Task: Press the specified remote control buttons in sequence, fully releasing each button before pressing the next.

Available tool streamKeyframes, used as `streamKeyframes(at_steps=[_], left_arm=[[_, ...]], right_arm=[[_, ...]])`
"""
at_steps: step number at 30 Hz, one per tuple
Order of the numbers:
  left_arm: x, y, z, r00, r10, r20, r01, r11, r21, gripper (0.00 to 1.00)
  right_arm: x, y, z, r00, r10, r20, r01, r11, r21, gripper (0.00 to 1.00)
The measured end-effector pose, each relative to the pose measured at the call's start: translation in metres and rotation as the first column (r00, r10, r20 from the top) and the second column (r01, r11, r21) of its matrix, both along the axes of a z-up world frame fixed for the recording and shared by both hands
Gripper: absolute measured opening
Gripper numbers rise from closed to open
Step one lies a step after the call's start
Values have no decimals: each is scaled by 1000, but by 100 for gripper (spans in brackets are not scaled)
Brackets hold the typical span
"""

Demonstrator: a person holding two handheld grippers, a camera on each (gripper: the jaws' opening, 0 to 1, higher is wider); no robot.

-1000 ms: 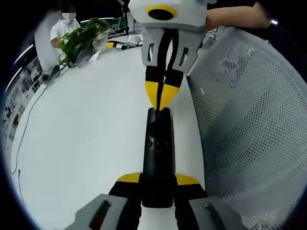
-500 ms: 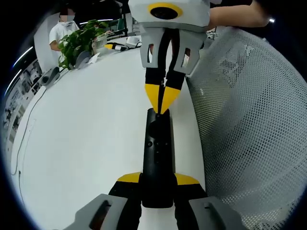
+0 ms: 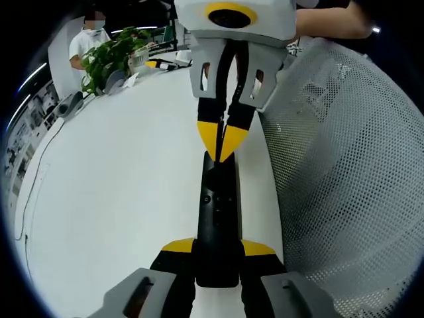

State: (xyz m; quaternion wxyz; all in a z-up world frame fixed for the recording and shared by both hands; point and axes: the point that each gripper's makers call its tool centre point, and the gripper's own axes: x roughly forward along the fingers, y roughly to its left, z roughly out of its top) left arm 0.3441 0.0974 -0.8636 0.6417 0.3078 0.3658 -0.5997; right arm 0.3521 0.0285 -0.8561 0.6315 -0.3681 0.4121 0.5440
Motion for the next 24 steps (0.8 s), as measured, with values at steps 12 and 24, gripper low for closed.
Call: streamKeyframes(at_steps=[12, 24], left_arm=[[0, 0, 0, 1000, 0, 0, 0, 1000, 3, 24], [0, 0, 0, 1000, 2, -2, -2, 1000, 1, 24]], right_arm=[[-1, 7, 5, 997, -64, -31, 66, 994, 92, 0], [-2, 11, 0, 1000, 4, -8, -4, 998, 56, 0]])
